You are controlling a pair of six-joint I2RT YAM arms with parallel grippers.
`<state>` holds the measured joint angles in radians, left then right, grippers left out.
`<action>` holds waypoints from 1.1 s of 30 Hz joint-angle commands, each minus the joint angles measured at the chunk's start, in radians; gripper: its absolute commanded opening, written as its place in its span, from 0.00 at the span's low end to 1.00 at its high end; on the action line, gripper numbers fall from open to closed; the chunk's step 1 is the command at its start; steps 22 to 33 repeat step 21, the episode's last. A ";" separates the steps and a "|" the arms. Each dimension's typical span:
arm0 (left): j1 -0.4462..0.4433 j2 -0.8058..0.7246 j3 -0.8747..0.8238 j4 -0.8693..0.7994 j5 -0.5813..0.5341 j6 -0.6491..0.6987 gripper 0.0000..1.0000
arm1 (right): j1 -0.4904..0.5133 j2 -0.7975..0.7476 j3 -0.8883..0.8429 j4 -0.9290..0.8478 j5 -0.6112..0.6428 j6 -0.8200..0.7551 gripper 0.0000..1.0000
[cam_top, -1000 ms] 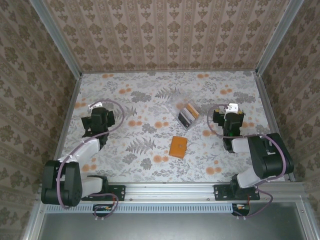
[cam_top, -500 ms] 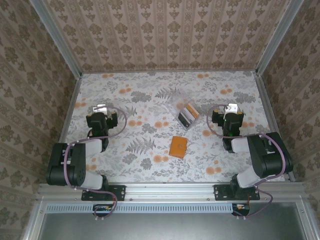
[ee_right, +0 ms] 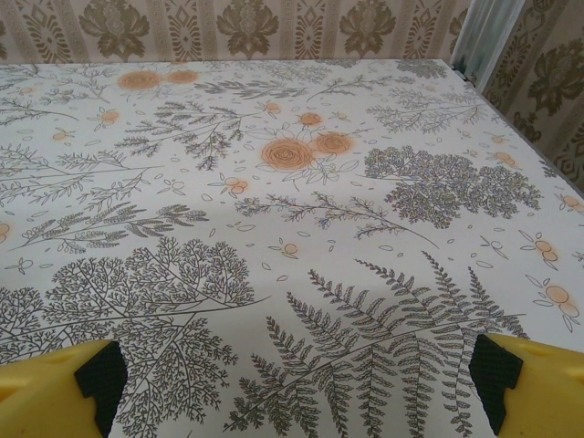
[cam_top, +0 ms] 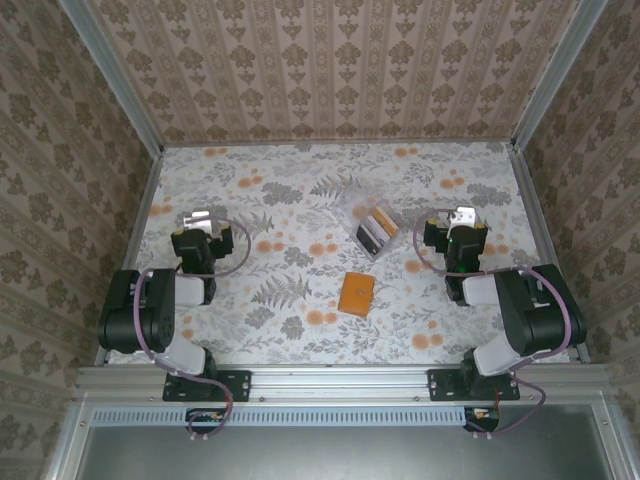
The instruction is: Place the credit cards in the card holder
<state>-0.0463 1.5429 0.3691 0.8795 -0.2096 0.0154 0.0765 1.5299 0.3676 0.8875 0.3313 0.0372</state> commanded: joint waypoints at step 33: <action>-0.010 -0.006 0.015 0.019 -0.015 0.004 1.00 | -0.014 0.000 0.017 0.014 -0.037 0.028 0.99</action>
